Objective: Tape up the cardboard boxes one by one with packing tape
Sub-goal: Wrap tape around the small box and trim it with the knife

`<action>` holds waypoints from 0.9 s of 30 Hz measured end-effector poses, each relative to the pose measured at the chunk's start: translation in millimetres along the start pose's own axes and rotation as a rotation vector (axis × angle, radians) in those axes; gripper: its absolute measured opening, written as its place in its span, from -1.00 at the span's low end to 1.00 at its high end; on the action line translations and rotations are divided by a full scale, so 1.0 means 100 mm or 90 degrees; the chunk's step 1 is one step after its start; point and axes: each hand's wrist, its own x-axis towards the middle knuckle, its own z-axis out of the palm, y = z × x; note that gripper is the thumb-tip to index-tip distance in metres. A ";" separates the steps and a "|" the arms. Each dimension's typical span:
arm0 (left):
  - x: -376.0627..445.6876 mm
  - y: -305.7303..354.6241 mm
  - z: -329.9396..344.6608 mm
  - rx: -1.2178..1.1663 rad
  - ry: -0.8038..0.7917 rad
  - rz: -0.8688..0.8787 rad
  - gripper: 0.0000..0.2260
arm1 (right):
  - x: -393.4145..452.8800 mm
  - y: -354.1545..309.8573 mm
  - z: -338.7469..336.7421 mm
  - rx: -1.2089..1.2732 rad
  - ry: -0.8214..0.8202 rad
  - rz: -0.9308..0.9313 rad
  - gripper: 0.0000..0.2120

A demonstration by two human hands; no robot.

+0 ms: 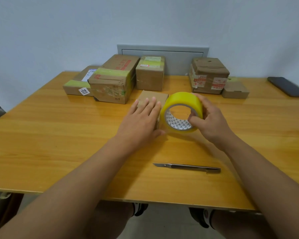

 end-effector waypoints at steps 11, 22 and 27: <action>-0.05 0.04 -0.01 -0.013 0.012 0.000 -0.14 | -0.01 -0.03 -0.01 -0.008 -0.009 0.010 -0.34; -0.11 0.11 -0.13 -0.425 0.186 -0.144 -0.19 | -0.01 -0.53 -0.12 0.109 -0.021 -0.055 -0.20; -0.16 0.17 -0.09 -0.624 0.212 -0.198 -0.39 | -0.06 -0.44 0.00 0.125 -0.060 -0.023 -0.29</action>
